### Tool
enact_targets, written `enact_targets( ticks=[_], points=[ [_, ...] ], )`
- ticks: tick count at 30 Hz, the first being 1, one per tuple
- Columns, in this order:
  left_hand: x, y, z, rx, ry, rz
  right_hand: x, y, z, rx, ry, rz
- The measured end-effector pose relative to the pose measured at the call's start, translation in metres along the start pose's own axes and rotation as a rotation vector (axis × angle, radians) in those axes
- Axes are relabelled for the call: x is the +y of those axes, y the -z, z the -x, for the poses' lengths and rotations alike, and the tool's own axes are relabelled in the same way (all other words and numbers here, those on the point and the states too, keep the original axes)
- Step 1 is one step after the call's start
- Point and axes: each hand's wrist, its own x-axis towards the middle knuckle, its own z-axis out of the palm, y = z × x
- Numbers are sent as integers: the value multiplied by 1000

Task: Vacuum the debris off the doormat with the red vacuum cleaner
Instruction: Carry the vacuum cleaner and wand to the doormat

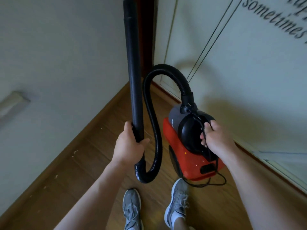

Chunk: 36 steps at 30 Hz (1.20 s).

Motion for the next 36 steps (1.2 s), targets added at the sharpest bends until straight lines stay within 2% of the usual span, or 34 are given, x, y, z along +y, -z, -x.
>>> enact_targets(
  ticks=[11, 21, 36],
  points=[
    [85, 78, 67, -116, -214, -151, -45, 55, 127, 147, -21, -152],
    [171, 132, 150, -128, -421, -195, -66, 123, 240, 295, -36, -273],
    [278, 140, 308, -112, -668, -222, -53, 216, 380, 447, 14, -530]
  ],
)
